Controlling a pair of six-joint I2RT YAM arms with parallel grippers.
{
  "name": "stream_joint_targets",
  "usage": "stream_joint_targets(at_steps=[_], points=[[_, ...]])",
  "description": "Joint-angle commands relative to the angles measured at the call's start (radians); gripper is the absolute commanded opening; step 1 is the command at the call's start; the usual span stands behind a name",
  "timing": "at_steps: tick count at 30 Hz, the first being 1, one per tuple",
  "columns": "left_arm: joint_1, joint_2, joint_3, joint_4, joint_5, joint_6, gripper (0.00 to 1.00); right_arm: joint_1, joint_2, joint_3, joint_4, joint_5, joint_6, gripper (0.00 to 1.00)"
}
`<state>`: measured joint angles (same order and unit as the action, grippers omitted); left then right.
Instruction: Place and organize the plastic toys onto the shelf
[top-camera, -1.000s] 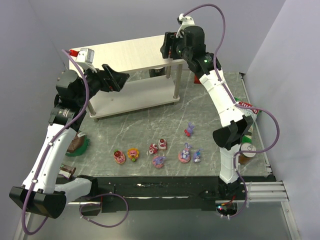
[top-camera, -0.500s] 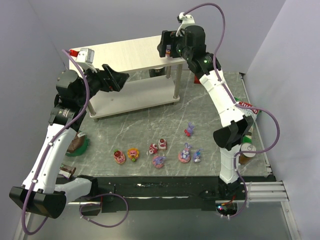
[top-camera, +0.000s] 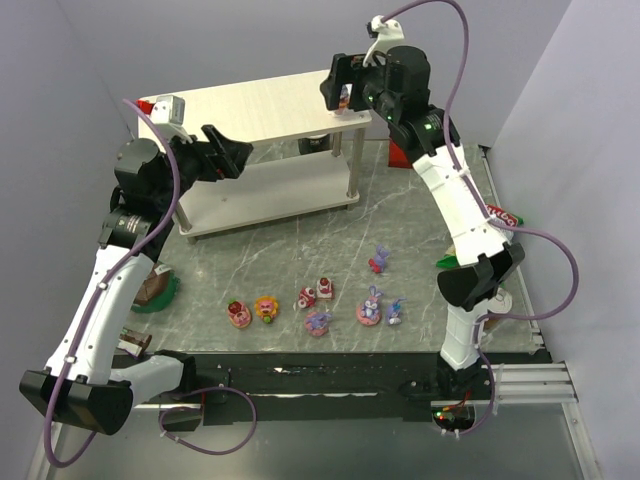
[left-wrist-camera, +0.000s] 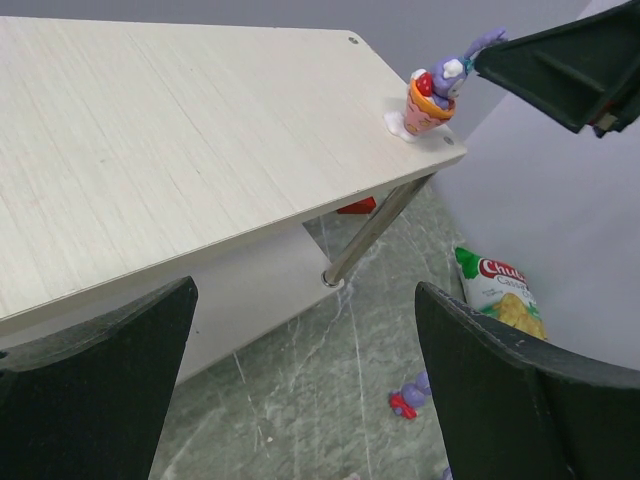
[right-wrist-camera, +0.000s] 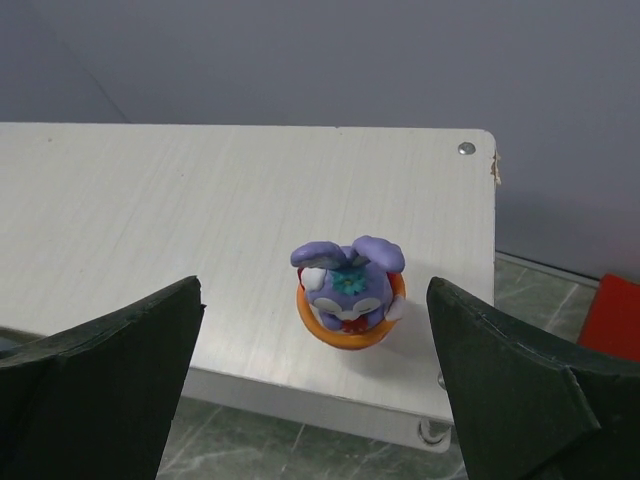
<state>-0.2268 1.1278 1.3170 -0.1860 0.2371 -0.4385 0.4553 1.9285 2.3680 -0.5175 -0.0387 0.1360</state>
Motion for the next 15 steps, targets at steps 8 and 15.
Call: stream_joint_targets(at_steps=[8,15], points=[[-0.003,-0.037,-0.033,0.046,0.154,0.081,0.96,-0.004,-0.344,-0.277,0.025,0.037,0.039,1.0],[-0.109,-0.036,-0.079,-0.035,0.254,0.173,0.96,-0.006,-0.506,-0.511,-0.067,0.151,0.099,1.0]])
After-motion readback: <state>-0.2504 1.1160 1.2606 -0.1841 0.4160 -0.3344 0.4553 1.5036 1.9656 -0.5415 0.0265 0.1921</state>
